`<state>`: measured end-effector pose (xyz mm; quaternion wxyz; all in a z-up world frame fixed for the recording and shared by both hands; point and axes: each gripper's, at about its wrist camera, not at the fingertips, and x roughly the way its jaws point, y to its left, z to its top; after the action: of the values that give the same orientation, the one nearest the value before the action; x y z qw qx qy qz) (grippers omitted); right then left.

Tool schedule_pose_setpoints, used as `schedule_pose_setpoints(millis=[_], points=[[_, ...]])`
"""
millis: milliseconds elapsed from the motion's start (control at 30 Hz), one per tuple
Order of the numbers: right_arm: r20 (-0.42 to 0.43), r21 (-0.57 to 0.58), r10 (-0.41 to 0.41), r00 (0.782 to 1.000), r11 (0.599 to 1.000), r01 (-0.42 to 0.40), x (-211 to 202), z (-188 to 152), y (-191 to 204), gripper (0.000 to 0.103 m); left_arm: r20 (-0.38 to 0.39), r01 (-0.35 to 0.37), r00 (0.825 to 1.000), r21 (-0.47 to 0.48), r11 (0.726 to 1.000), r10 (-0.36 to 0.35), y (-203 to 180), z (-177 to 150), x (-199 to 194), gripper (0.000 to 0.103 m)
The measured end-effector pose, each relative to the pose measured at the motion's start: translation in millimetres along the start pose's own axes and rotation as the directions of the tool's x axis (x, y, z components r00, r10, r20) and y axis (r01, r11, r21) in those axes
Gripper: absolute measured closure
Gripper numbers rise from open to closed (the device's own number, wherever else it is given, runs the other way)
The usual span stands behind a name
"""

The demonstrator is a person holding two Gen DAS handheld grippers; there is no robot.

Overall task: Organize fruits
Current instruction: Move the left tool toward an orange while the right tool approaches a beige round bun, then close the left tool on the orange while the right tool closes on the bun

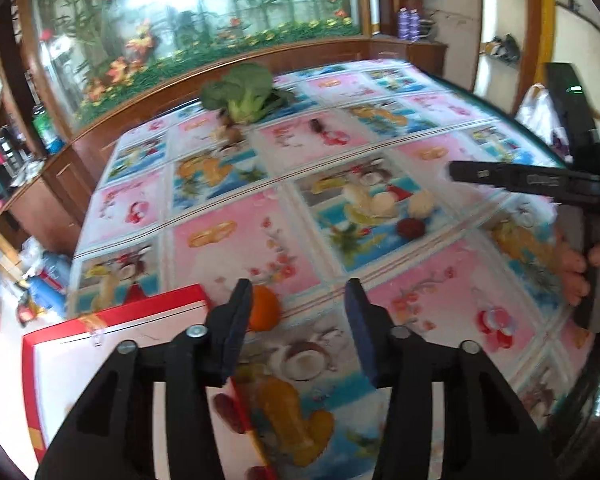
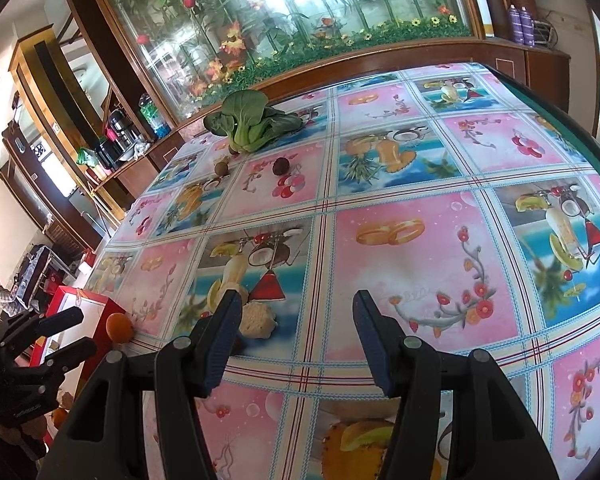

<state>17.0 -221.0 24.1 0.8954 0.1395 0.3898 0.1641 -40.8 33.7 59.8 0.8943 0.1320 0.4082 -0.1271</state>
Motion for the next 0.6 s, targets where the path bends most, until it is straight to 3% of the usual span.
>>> schedule_pose_setpoints(millis=[133,333,600], points=[[-0.003,-0.001,-0.001,1.0,1.0,0.001,1,0,-1,0.046,-0.05,-0.041,0.998,0.019,0.999,0.042,7,1,21,0.052],[-0.01,-0.001,-0.006,1.0,1.0,0.006,3,0,0,0.046,-0.11,-0.031,0.993,0.065,0.997,0.038,3,-2,44,0.057],[-0.019,-0.005,-0.008,1.0,1.0,0.008,7,-1,1,0.046,-0.073,-0.046,0.996,0.061,0.997,0.051,-3,-4,38,0.067]])
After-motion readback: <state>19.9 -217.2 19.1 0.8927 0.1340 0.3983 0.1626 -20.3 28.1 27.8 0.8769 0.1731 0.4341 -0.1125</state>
